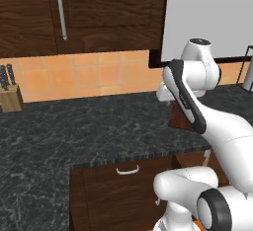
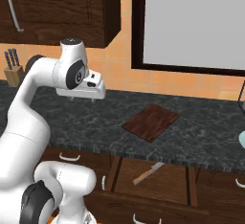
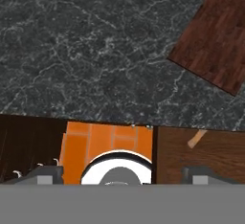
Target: Pick up the knife from the drawer and place it on the cutting board. Then place the meat from the plate to the cutting board.
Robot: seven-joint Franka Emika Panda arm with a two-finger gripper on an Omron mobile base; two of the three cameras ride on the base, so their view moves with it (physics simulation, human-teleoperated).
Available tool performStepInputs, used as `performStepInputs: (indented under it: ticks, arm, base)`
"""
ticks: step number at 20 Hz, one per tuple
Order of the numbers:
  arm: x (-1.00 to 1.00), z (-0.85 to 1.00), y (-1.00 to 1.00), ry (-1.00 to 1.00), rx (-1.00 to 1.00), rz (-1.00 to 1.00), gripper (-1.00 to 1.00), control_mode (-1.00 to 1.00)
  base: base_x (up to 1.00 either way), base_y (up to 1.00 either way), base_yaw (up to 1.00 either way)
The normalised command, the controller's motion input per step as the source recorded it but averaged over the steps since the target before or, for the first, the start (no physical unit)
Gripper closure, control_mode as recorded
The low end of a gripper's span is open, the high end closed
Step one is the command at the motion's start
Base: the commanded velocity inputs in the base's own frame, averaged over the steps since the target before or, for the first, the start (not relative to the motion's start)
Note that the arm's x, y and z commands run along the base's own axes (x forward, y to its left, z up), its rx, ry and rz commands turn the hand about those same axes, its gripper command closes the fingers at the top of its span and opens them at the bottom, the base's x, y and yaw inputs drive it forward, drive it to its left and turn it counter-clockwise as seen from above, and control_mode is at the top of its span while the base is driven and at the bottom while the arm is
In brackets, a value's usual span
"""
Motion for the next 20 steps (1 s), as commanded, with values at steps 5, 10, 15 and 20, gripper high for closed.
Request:
performStepInputs:
  ticks: [5,10,15,20]
  arm:
    - [0.0,0.0,0.0,0.0,0.0,0.0,-1.0,1.0]
    - [0.0,0.0,0.0,0.0,0.0,0.0,-1.0,1.0]
    - [0.0,0.0,0.0,0.0,0.0,0.0,-1.0,1.0]
    - [0.0,0.0,0.0,0.0,0.0,0.0,-1.0,1.0]
  base:
    - [-0.87,-0.29,0.06]
    - [-0.28,-0.95,0.32]
    - [0.0,-1.0,0.46]
    - [0.0,-1.0,0.46]
